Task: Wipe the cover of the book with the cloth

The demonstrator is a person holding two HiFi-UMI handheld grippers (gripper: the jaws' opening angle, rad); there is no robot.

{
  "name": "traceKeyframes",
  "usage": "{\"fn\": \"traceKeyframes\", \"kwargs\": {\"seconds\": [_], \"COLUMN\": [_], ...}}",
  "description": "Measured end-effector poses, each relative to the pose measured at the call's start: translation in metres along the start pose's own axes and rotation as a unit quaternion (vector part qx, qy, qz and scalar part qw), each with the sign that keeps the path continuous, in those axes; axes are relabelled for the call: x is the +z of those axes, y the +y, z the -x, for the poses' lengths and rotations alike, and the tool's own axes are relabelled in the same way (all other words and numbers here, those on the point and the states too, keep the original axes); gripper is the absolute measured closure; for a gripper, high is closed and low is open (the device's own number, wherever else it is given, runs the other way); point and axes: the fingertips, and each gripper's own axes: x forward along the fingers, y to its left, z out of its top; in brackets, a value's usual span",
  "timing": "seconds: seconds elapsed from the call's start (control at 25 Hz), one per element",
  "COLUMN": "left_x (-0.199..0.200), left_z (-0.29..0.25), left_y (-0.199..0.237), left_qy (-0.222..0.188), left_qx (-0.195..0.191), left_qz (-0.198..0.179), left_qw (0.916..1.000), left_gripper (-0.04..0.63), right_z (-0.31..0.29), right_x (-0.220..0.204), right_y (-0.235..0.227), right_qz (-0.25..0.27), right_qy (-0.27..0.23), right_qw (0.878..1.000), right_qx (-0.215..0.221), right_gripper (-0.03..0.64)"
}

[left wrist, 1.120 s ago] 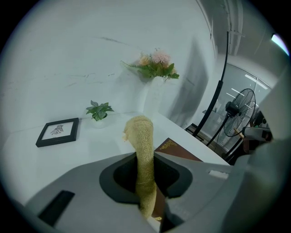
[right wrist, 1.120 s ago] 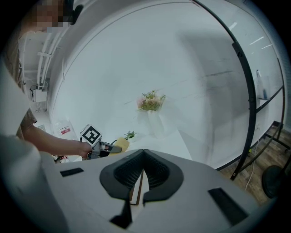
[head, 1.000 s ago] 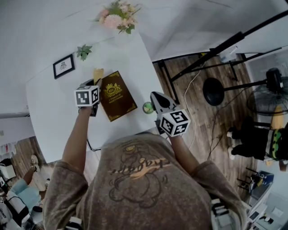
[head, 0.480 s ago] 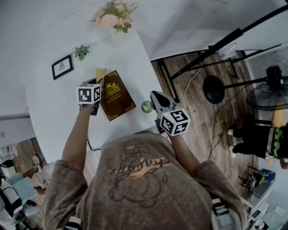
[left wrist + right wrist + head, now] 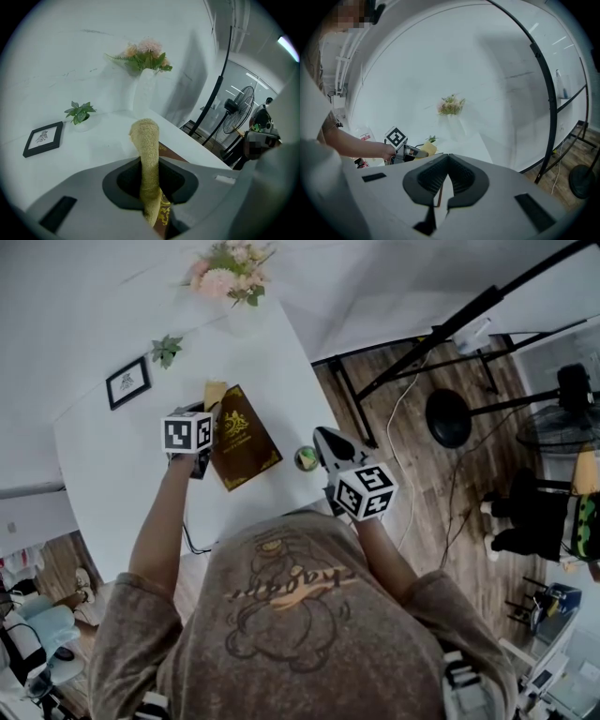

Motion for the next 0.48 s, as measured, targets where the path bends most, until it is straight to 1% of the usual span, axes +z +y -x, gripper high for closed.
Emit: {"fn": "traceKeyframes", "kwargs": {"seconds": [0.2,0.48], "left_x": [0.0,-0.007], "left_z": [-0.005,-0.007], "left_y": [-0.016,-0.035], "left_qy": [0.008,0.019], "left_qx": [-0.02,-0.04], "left_qz": [-0.017,-0.071], "left_qw": [0.9996,0.9965], "left_gripper": [0.534,0.534], "right_z": [0.002,0.009], "right_x": [0.0,-0.001], "right_y": [-0.003,-0.005], "right_qz": [-0.002,-0.001], "right_qy": [-0.004,-0.005], "right_qw": [1.0,1.0], "right_qx": [-0.001,-0.008], "right_gripper": [0.612,0.612]}}
